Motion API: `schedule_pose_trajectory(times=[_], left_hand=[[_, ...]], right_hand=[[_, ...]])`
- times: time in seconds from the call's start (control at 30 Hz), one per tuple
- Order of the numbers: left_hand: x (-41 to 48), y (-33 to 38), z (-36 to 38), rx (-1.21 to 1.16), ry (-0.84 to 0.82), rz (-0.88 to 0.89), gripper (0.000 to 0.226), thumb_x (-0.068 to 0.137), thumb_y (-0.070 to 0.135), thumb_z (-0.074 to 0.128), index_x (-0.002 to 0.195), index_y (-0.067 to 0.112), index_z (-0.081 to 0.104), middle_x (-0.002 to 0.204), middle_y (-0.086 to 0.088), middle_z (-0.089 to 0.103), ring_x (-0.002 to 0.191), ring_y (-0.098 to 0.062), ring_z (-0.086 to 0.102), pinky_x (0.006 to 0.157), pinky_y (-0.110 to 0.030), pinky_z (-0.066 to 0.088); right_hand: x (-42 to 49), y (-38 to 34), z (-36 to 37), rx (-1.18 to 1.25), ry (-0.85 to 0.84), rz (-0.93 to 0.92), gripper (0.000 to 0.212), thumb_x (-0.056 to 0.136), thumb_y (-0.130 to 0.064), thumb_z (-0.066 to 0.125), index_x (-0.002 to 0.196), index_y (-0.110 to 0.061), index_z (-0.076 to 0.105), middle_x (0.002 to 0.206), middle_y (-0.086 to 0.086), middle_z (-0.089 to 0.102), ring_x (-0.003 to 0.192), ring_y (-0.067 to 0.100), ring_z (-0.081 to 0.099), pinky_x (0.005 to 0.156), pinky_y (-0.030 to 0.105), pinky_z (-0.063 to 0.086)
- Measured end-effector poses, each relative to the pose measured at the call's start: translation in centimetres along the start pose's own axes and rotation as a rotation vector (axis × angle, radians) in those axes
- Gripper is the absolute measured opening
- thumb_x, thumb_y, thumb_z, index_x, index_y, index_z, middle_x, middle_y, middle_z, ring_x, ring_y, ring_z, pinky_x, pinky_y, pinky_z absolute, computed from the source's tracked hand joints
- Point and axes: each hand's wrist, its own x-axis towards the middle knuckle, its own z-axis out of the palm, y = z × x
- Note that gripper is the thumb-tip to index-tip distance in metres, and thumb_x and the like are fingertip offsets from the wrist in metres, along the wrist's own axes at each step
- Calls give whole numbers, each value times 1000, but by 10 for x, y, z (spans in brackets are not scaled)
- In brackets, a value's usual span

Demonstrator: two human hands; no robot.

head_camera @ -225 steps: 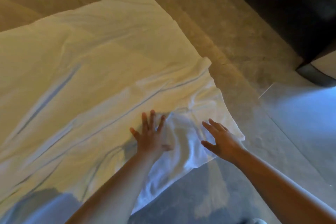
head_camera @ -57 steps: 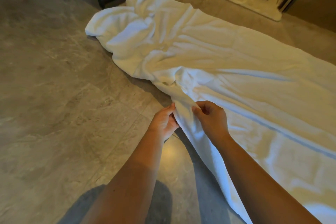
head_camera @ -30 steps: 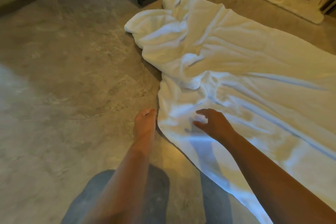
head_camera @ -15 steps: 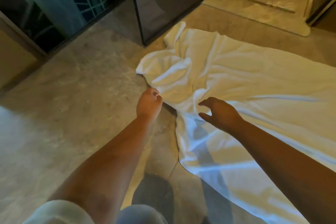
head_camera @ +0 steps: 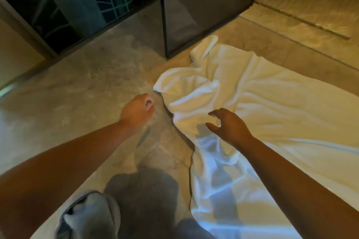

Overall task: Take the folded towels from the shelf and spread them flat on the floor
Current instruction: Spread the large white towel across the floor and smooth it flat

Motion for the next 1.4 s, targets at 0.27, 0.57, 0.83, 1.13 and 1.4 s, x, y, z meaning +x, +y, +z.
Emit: schedule_pose_trajectory(times=[0.27,0.57,0.83,1.13,1.4], left_hand=[[41,-56,55,7,12,-39,22,89,24,52,107,13,56,112,-10,59,99,-24,59,83,-35,48],[61,-87,88,-38,29,42,20,86,17,59,104,10,60,105,-9,63,92,-20,62,73,-24,41],[72,-99,90,-141,70,91,18,84,16,62,102,10,62,99,-7,64,82,-11,56,72,-20,41],[75,-101,97,-224,71,82,15,84,10,61,99,7,63,97,-8,65,79,-9,55,69,-16,38],[92,-68,101,-349,100,121,16,85,7,59,101,7,61,100,-9,64,82,-12,57,70,-19,41]], right_hand=[[74,-23,65,-8,-60,-31,51,87,-36,58,132,-18,44,134,6,47,123,24,46,96,34,40],[100,-33,112,30,38,-20,62,84,-36,61,138,-24,35,150,0,30,131,24,35,100,41,42],[136,-51,131,-254,59,-24,65,90,-37,51,145,-31,16,158,1,6,129,31,31,90,43,45],[145,-37,136,-21,173,11,17,89,-13,51,99,-2,61,107,17,55,99,35,52,78,41,41],[155,4,44,207,530,59,11,82,-8,65,89,1,67,89,22,64,84,34,60,68,19,32]])
